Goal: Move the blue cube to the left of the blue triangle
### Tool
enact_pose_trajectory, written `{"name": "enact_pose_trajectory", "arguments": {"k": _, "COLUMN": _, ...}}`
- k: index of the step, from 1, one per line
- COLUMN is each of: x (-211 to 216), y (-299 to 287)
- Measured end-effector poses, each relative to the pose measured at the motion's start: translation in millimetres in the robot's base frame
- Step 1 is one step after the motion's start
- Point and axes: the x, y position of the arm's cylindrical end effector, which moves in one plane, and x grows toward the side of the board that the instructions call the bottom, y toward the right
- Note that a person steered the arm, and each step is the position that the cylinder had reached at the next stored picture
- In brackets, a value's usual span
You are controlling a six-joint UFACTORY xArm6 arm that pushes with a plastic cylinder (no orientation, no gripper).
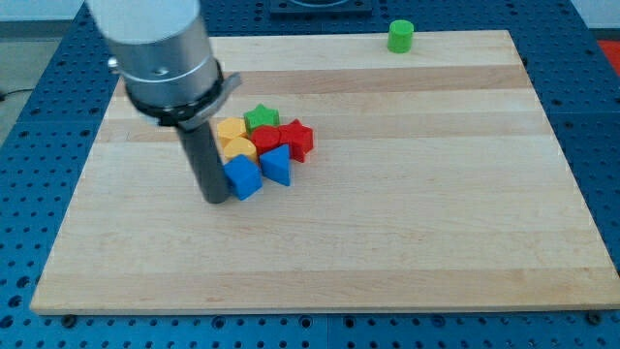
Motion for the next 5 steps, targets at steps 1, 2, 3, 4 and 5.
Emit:
{"name": "enact_pose_trajectory", "arguments": {"k": 1, "x": -5, "y": 15}}
{"name": "enact_pose_trajectory", "arguments": {"k": 2, "x": -3, "y": 5}}
{"name": "enact_pose_trajectory", "arguments": {"k": 3, "x": 24, "y": -15}}
{"name": "enact_pose_trajectory", "arguments": {"k": 4, "x": 46, "y": 24}}
{"name": "enact_pose_trajectory", "arguments": {"k": 5, "x": 44, "y": 101}}
